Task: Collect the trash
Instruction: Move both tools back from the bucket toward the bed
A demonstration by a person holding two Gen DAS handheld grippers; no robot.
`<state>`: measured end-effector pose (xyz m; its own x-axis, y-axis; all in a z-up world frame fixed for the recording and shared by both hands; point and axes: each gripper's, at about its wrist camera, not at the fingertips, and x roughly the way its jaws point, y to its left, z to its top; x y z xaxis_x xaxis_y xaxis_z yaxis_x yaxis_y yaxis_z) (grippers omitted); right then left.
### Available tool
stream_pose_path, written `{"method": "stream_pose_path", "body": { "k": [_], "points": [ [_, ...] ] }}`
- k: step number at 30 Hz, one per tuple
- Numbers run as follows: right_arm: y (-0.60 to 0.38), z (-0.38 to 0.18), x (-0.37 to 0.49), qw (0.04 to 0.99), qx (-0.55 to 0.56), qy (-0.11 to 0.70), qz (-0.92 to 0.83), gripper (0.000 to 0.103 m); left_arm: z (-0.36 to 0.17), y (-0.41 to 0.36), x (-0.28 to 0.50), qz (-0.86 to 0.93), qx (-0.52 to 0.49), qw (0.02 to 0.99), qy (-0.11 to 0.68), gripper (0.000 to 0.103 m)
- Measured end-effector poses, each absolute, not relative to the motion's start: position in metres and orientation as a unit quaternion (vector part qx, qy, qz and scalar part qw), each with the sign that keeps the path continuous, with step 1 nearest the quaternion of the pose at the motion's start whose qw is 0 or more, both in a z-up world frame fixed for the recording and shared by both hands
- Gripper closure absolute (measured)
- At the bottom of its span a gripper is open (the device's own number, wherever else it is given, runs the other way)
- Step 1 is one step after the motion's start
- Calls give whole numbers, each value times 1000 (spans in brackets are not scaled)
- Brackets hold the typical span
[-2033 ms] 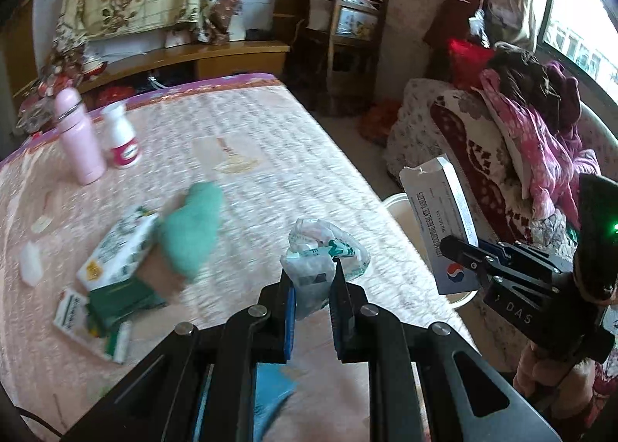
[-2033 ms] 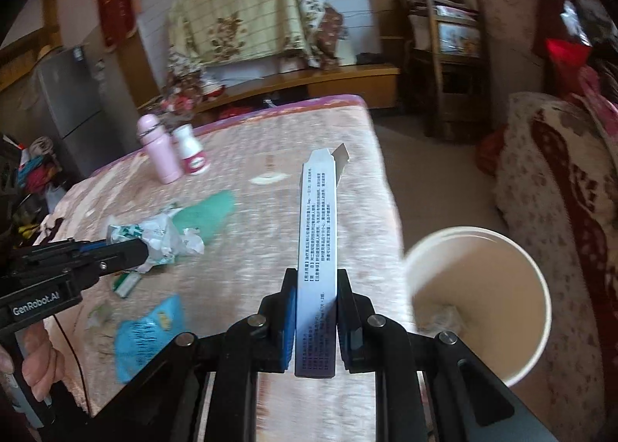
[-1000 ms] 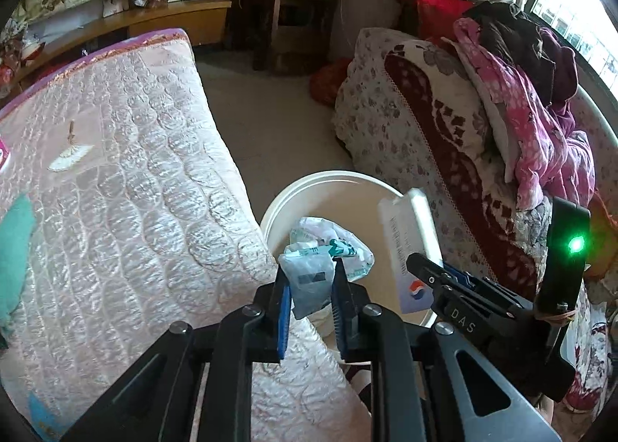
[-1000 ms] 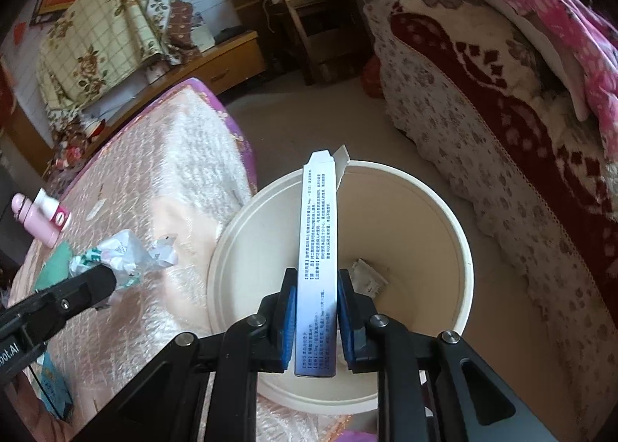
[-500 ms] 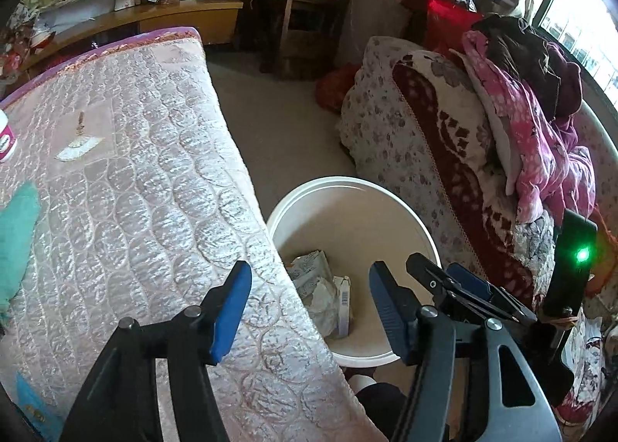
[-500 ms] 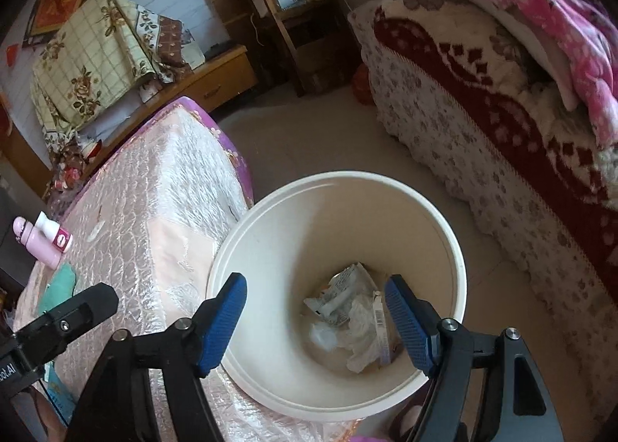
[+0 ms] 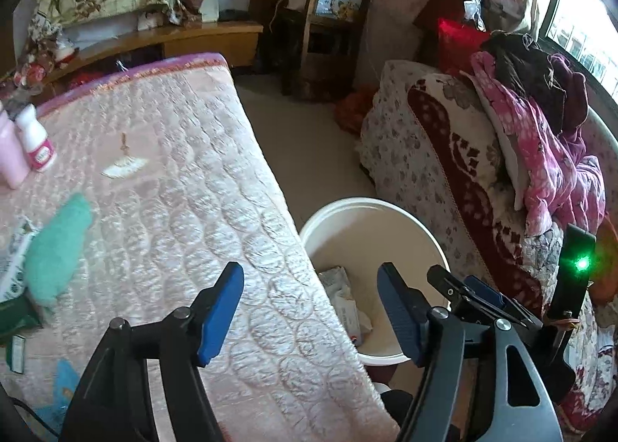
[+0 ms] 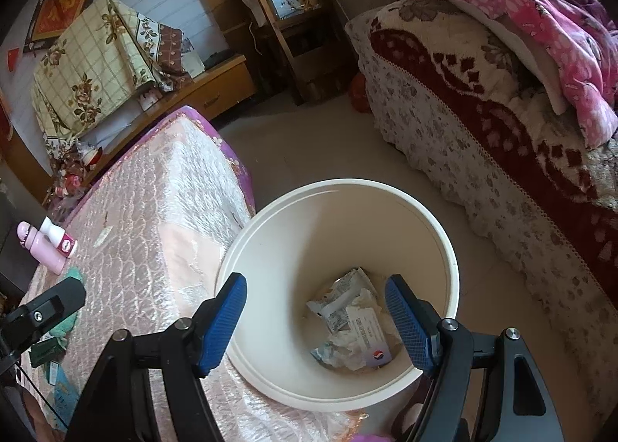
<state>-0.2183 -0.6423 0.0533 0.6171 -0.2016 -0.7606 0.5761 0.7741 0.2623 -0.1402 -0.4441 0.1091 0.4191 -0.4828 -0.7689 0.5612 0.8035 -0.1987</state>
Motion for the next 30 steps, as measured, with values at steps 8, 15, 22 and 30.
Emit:
{"method": "stream_pose_path", "body": {
  "k": [8, 15, 22, 30],
  "points": [
    [-613, 76, -225, 879, 226, 362, -213, 25, 139, -415, -151, -286, 72, 866, 405, 30],
    [-581, 88, -226, 888, 209, 359, -198, 25, 157, -381, -160, -273, 73, 881, 379, 29],
    [-547, 101, -227, 897, 192, 357, -176, 25, 167, -345, -166, -252, 76, 896, 359, 29],
    [-507, 109, -222, 905, 173, 360, -147, 25, 163, -303, -165, -226, 70, 903, 358, 29]
  ]
}}
